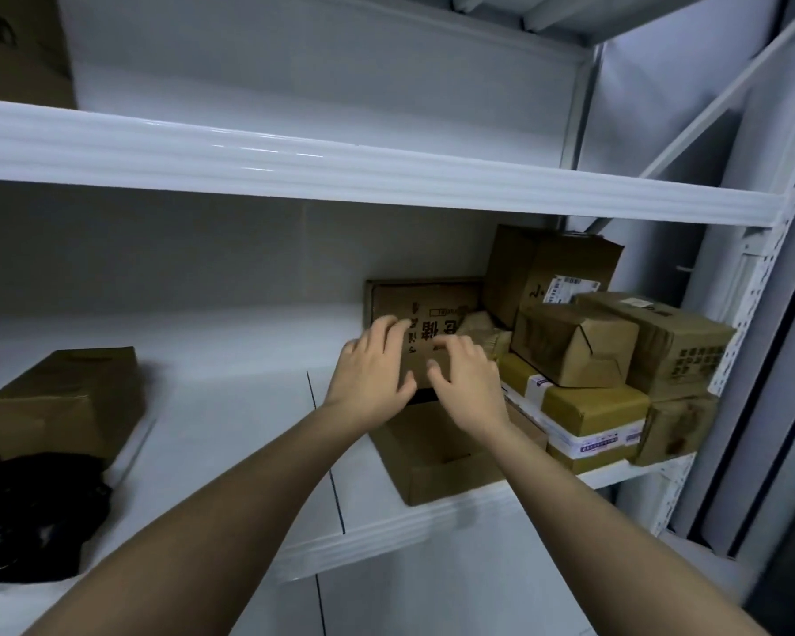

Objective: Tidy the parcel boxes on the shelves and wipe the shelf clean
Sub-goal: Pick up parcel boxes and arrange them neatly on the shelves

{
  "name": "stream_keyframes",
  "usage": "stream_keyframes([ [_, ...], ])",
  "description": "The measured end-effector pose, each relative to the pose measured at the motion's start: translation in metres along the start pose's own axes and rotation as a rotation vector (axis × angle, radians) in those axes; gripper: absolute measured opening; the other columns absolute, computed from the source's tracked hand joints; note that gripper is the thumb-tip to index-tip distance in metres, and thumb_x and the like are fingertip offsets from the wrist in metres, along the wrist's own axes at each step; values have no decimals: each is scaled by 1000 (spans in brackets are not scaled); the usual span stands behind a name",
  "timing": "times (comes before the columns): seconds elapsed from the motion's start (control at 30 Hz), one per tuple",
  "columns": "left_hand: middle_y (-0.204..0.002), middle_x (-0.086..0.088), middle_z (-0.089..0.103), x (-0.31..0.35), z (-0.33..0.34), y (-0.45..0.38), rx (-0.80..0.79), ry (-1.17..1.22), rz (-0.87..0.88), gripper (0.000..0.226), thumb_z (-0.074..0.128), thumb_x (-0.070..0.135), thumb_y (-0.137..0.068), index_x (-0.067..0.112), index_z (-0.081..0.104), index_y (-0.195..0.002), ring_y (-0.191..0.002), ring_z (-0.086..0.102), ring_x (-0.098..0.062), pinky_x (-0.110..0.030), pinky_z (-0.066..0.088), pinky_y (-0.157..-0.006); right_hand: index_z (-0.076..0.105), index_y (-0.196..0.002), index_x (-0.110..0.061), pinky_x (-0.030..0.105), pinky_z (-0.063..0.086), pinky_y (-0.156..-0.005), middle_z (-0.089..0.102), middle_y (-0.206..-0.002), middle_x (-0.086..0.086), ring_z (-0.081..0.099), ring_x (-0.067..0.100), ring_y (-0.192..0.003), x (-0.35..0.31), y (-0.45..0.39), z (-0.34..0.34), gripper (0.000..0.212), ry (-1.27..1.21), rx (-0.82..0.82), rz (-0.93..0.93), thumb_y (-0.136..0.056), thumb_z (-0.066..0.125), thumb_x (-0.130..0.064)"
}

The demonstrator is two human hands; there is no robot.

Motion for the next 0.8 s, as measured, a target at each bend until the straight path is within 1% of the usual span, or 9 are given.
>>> stream_keyframes([
  [0.13, -151, -5, 23, 5, 56, 0, -154, 14, -141, 67, 51, 37, -91, 17, 22, -148, -136, 32, -22, -38, 29, -110, 42, -136, -25, 37, 34, -103, 46, -137, -2, 42, 17, -127, 51, -3, 23, 40, 34, -138, 70, -97, 44, -37],
  [0.27, -157, -6, 9, 14, 110, -1, -325, 29, -324, 74, 48, 45, -92, 19, 13, -151, -143, 19, -26, -43, 24, -114, 36, -140, -23, 41, 30, -109, 42, -141, 1, 37, 22, -133, 109, -10, 43, 47, 77, -299, 134, -97, 43, -41],
  [0.4, -160, -6, -1, 18, 151, 7, -471, 53, -492, 76, 40, 57, -93, 26, 5, -152, -146, 7, -31, -48, 16, -115, 30, -144, -24, 43, 26, -112, 35, -149, 4, 31, 25, -139, 154, -8, 60, 55, 147, -421, 156, -97, 39, -49],
  [0.47, -160, -4, -6, 24, 169, 8, -528, 42, -549, 76, 36, 62, -92, 30, 2, -152, -146, 1, -31, -51, 13, -115, 26, -146, -23, 44, 24, -113, 31, -152, 5, 27, 26, -141, 173, -8, 67, 59, 186, -466, 150, -97, 37, -53],
  [0.53, -160, -3, -9, 28, 181, 11, -581, 23, -578, 76, 33, 65, -91, 33, 1, -152, -146, -4, -32, -53, 12, -115, 26, -146, -21, 44, 23, -114, 28, -153, 5, 25, 26, -142, 183, -8, 73, 61, 214, -483, 145, -96, 36, -55],
  [0.67, -160, 0, -13, 33, 195, 17, -665, -9, -591, 72, 28, 67, -90, 39, 3, -151, -146, -10, -33, -56, 13, -114, 28, -144, -20, 43, 25, -112, 31, -151, 6, 28, 26, -139, 193, -5, 85, 61, 244, -485, 157, -95, 34, -57],
  [0.8, -160, 5, -10, 33, 199, 23, -630, -67, -553, 68, 22, 69, -90, 42, 5, -151, -147, -10, -28, -51, 15, -114, 30, -143, -22, 44, 23, -113, 32, -149, 5, 28, 26, -139, 191, 2, 92, 61, 282, -480, 154, -94, 32, -60],
])
Point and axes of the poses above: each hand's wrist, its own y-axis away from the middle knuckle, its own z-axis out of the palm, x = y × z, the point moved 5 cm from there along -y, towards the middle knuckle
